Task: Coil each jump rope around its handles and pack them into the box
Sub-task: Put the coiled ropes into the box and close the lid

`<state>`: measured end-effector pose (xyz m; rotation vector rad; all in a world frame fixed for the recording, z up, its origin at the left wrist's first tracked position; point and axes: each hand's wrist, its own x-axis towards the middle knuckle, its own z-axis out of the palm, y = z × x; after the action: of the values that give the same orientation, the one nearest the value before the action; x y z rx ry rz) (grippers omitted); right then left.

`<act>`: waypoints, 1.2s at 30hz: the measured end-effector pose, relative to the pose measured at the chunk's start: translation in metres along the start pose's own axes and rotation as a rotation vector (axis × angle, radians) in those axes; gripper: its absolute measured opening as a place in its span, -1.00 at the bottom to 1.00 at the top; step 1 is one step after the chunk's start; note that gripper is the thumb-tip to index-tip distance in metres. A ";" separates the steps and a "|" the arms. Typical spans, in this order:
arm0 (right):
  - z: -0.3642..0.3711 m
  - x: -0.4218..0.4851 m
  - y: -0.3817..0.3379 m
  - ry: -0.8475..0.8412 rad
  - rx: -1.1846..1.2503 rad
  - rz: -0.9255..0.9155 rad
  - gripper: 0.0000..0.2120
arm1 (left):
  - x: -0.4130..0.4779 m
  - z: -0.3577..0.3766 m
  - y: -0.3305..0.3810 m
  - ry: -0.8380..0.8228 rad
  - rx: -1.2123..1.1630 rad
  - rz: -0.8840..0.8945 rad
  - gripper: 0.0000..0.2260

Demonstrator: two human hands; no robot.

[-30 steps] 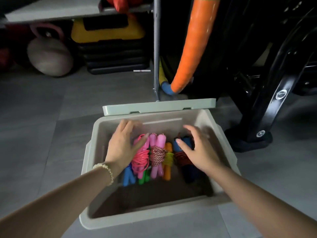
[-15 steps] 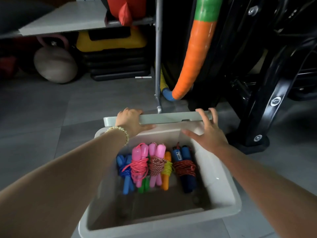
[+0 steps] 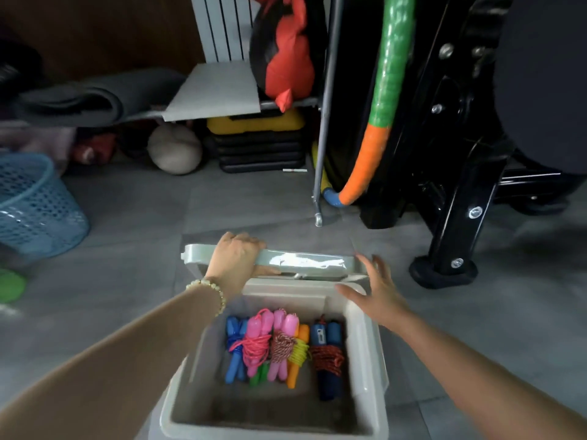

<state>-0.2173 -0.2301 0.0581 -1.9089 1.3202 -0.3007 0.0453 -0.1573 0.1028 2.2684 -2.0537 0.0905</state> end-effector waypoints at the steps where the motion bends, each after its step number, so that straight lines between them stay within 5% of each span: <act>1: -0.011 -0.006 -0.013 0.024 0.006 -0.038 -0.23 | -0.003 -0.020 -0.002 0.013 0.015 0.001 -0.45; 7: -0.061 -0.042 -0.083 0.259 0.426 -0.135 -0.10 | -0.022 -0.148 -0.008 0.088 -0.054 -0.064 -0.52; 11: -0.071 -0.066 -0.095 0.302 0.609 -0.237 -0.58 | -0.036 -0.184 -0.013 0.065 -0.275 -0.165 -0.43; 13: -0.068 -0.076 -0.088 0.287 0.629 -0.255 -0.46 | -0.043 -0.183 -0.017 0.022 -0.323 -0.192 -0.39; 17: -0.045 -0.097 -0.056 0.242 0.619 -0.101 -0.58 | -0.051 -0.149 -0.026 -0.072 -0.367 -0.273 -0.34; 23: -0.002 -0.086 -0.012 0.338 0.446 0.096 -0.60 | -0.061 -0.066 -0.004 0.104 -0.330 -0.212 -0.37; 29: 0.026 -0.051 0.021 0.287 0.258 0.324 -0.52 | -0.116 0.041 0.029 -0.314 -0.381 -0.195 -0.25; 36: 0.066 -0.053 0.048 0.340 -0.004 0.390 -0.50 | -0.143 0.098 0.035 -0.337 -0.191 -0.232 -0.18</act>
<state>-0.2345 -0.1605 -0.0077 -1.6024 1.8815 -0.4337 -0.0048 -0.0287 -0.0079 2.5120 -1.8146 -0.5120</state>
